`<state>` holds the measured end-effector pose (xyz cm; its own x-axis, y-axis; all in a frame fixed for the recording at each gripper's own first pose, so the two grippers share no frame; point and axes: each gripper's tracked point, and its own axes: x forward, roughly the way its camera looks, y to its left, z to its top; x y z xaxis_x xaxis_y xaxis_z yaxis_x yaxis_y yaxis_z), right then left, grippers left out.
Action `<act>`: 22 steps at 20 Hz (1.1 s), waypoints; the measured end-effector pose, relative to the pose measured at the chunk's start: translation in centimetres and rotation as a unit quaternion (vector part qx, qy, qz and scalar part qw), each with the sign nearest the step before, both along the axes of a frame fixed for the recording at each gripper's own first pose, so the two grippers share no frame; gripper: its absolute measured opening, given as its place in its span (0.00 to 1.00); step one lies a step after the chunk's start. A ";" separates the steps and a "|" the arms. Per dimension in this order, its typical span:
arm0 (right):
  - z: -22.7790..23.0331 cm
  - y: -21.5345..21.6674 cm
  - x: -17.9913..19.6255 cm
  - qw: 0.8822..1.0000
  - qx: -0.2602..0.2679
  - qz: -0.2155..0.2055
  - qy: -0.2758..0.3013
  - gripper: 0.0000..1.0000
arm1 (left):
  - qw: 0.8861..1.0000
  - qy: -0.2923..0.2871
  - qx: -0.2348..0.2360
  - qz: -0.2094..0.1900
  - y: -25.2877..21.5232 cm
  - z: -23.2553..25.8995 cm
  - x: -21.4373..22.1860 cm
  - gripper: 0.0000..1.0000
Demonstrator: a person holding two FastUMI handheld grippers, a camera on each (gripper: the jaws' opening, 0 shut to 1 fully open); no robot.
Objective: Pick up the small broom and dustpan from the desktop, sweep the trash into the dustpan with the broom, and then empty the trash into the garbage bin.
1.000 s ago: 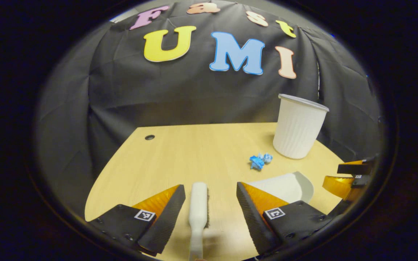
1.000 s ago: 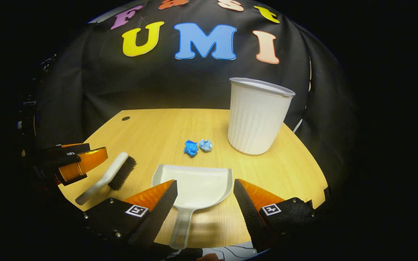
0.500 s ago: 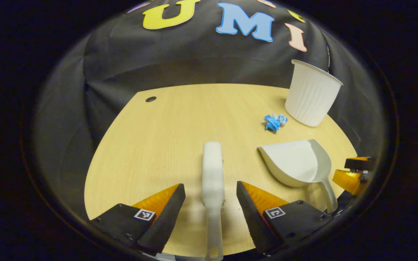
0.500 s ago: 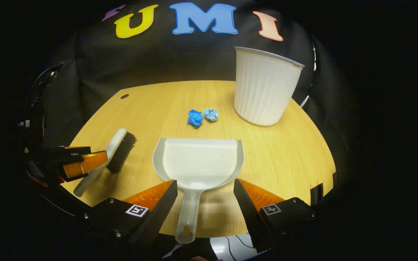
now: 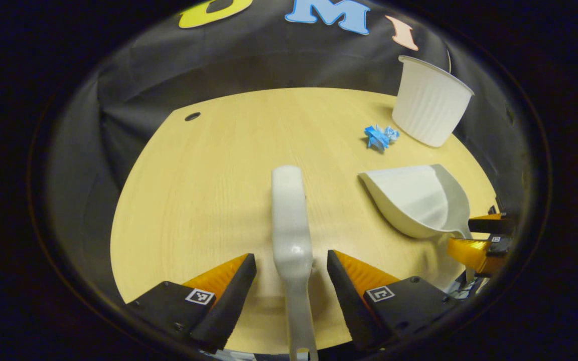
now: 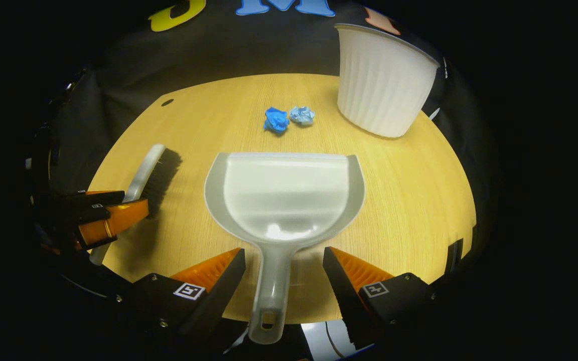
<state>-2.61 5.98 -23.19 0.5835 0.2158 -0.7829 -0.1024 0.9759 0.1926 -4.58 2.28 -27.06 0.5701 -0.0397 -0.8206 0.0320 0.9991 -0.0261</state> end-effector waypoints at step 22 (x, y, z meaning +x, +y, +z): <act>-2.5 -1.3 1.8 0.999 -0.030 0.025 0.013 0.36 | 0.998 0.007 0.029 -0.055 -1.2 -1.9 4.6 0.55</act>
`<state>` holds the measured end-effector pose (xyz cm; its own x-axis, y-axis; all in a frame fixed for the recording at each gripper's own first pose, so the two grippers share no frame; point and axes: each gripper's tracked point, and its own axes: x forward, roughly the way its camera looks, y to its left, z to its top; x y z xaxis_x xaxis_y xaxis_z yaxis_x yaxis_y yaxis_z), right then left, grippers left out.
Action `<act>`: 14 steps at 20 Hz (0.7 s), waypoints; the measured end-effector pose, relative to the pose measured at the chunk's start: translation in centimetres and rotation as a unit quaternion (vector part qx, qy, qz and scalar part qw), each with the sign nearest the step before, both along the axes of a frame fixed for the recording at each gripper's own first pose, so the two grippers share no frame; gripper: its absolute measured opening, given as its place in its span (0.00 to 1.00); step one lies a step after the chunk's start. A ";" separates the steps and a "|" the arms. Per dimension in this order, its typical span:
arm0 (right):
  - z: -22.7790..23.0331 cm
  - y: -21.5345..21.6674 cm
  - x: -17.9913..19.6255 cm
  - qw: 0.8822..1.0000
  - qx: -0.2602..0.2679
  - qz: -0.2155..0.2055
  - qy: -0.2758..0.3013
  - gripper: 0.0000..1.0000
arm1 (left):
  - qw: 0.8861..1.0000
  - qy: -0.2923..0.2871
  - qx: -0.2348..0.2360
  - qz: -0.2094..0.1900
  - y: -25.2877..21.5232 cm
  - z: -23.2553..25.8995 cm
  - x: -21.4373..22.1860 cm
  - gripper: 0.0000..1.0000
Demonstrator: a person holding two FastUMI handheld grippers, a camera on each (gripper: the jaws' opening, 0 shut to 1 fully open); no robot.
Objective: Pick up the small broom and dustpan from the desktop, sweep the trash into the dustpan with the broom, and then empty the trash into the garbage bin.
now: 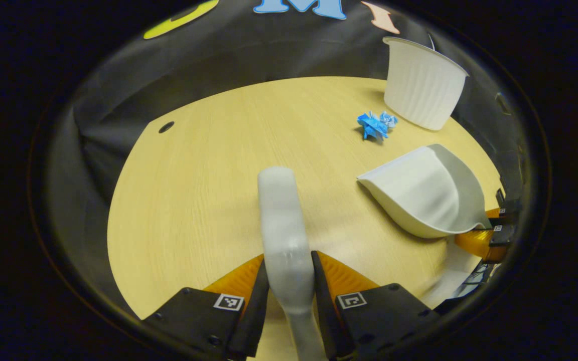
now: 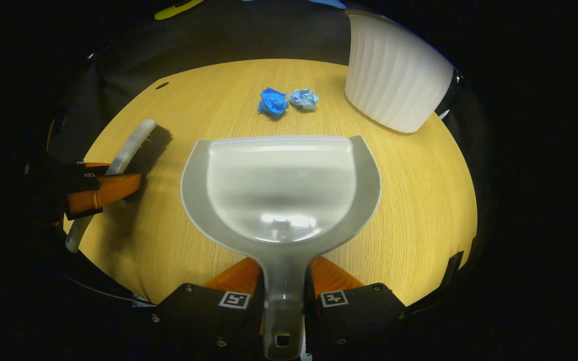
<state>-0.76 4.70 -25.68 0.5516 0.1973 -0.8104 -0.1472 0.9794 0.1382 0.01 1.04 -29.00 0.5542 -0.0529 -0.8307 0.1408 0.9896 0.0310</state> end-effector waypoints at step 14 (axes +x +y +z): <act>0.0 -5.7 2.4 0.995 -0.015 0.098 -0.008 0.34 | 0.998 -0.025 -0.002 -0.051 -4.9 -0.2 12.0 0.51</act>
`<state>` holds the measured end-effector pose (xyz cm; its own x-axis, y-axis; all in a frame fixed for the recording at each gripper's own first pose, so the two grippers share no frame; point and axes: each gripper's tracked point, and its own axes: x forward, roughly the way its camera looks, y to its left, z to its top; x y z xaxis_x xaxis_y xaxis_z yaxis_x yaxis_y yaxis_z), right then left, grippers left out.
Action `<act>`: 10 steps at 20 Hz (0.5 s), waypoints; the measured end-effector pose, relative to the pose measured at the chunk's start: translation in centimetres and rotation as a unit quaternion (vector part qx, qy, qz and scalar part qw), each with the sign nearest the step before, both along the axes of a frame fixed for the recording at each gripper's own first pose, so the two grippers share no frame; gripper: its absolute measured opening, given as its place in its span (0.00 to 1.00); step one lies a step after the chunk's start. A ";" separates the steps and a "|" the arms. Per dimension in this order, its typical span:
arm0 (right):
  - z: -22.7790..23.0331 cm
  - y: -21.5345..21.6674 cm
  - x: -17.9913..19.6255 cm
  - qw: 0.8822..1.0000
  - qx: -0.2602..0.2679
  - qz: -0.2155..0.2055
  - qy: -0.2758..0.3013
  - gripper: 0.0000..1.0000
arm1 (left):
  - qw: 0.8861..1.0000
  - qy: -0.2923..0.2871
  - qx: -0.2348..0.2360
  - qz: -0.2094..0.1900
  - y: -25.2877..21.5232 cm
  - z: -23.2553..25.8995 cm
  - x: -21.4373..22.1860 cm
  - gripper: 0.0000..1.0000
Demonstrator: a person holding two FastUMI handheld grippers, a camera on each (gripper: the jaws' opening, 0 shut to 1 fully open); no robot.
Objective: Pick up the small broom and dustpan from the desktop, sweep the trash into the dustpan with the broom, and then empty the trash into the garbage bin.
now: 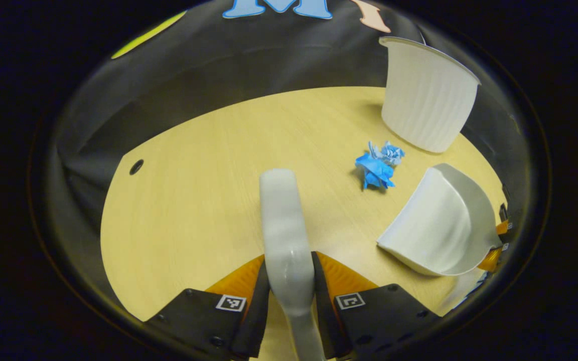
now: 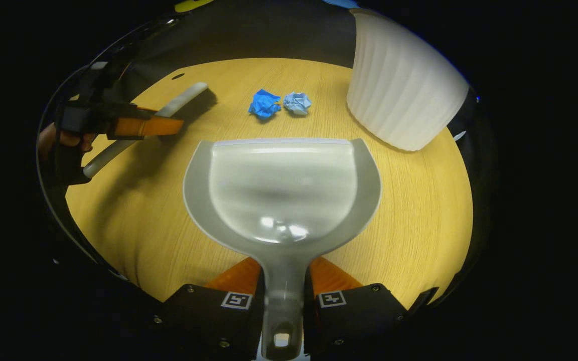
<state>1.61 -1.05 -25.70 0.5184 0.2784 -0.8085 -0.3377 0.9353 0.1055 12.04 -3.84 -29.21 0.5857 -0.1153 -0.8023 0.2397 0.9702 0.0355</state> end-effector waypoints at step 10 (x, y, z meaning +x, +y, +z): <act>-0.2 -2.8 2.7 0.994 -0.009 0.104 -0.018 0.34 | 0.995 -0.030 0.014 -0.090 -5.0 0.1 6.5 0.53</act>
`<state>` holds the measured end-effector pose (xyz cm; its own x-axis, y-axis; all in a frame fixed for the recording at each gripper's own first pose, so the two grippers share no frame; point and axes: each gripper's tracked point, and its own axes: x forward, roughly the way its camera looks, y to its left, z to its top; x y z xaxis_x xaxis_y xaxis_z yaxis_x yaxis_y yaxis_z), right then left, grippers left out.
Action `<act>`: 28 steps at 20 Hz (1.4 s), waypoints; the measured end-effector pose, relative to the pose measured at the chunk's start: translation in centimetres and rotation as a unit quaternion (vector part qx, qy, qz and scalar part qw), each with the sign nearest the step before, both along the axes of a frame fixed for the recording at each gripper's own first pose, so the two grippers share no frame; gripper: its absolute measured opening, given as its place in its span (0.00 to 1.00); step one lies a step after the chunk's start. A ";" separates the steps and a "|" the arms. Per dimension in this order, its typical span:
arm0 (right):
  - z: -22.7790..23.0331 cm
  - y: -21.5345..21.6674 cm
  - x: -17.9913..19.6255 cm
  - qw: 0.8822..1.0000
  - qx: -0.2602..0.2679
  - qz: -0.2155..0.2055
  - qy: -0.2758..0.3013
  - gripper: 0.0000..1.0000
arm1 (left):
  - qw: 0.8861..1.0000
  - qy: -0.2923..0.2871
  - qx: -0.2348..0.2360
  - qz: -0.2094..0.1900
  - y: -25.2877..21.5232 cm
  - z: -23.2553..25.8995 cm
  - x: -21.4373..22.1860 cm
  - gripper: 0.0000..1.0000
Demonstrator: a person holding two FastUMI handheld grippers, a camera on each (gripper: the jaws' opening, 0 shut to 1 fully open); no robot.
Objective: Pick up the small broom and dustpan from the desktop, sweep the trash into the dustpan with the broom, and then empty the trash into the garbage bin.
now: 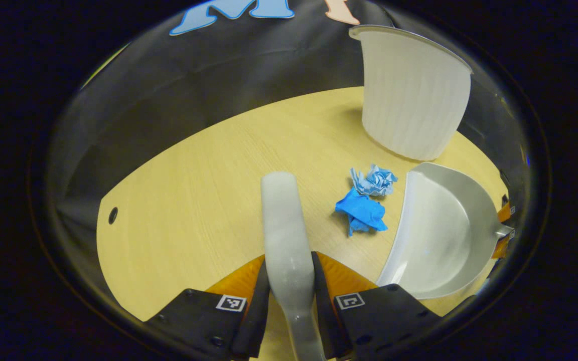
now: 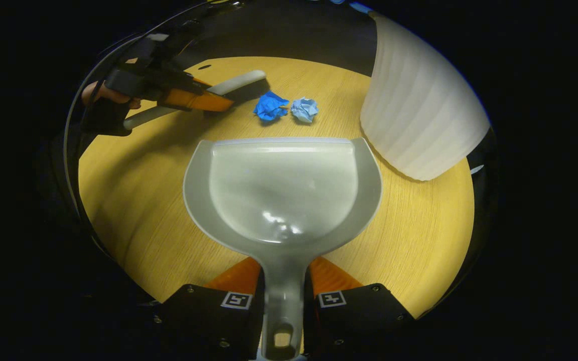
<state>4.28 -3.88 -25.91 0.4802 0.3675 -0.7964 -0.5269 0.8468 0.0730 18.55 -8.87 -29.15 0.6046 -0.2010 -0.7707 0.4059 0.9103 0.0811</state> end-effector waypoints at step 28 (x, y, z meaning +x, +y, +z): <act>8.1 -0.5 3.7 0.998 0.068 -0.017 0.001 0.33 | 0.970 -0.006 -0.048 -0.238 -10.4 5.2 -2.3 0.53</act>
